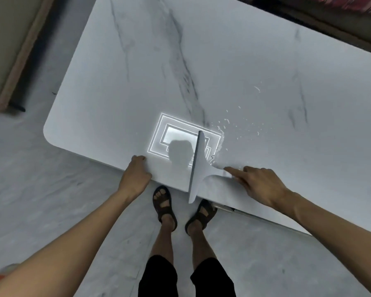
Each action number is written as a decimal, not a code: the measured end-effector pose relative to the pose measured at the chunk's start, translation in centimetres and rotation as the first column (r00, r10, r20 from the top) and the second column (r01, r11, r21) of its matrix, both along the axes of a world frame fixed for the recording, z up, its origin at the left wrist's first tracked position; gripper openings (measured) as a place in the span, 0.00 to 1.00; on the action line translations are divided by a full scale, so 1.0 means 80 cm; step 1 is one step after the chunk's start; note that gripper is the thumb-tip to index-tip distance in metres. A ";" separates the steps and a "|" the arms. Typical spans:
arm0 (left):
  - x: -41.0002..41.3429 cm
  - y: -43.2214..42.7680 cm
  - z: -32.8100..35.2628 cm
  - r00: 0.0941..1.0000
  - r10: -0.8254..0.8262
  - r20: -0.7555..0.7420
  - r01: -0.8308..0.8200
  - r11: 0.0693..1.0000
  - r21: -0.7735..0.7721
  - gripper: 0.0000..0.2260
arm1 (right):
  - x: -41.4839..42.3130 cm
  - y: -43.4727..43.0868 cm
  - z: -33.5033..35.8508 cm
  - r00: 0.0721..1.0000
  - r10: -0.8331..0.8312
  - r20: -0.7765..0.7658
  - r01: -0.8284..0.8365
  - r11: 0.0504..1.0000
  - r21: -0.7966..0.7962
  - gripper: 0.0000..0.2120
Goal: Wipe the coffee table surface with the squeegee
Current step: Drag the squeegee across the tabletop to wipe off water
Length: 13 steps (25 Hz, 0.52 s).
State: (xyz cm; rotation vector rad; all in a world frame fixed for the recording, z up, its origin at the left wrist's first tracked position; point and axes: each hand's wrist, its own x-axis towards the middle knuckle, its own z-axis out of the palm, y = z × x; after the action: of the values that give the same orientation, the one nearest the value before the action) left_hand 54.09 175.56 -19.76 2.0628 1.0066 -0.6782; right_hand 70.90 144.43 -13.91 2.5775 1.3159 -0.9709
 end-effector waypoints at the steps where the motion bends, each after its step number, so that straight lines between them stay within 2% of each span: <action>1: 0.002 -0.002 0.003 1.000 -0.007 -0.002 0.007 1.000 -0.013 0.25 | 0.008 -0.021 0.012 0.999 -0.036 0.024 0.037 0.999 -0.032 0.19; 3: 0.004 0.000 0.012 0.999 0.030 0.023 -0.029 0.999 -0.033 0.24 | 0.023 -0.046 0.035 0.995 -0.056 0.077 0.063 0.994 -0.085 0.19; 6: 0.000 0.017 0.025 0.978 0.171 0.121 -0.172 0.985 -0.001 0.12 | 0.028 -0.023 0.054 0.995 0.002 0.103 0.006 0.997 -0.078 0.20; 9: -0.013 0.051 0.028 0.957 0.247 0.149 -0.265 0.958 0.110 0.05 | 0.010 0.082 0.040 0.980 0.197 0.027 -0.198 0.980 0.016 0.20; 13: -0.037 0.106 0.021 0.920 0.354 0.166 -0.386 0.890 0.244 0.11 | -0.038 0.261 -0.006 0.919 0.389 -0.058 -0.384 0.919 0.087 0.24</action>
State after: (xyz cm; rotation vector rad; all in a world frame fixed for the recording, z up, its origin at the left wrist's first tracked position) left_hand 51.10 184.08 -18.09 2.0244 1.4408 -0.2246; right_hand 67.87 165.30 -14.39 2.2124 1.8216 -0.9617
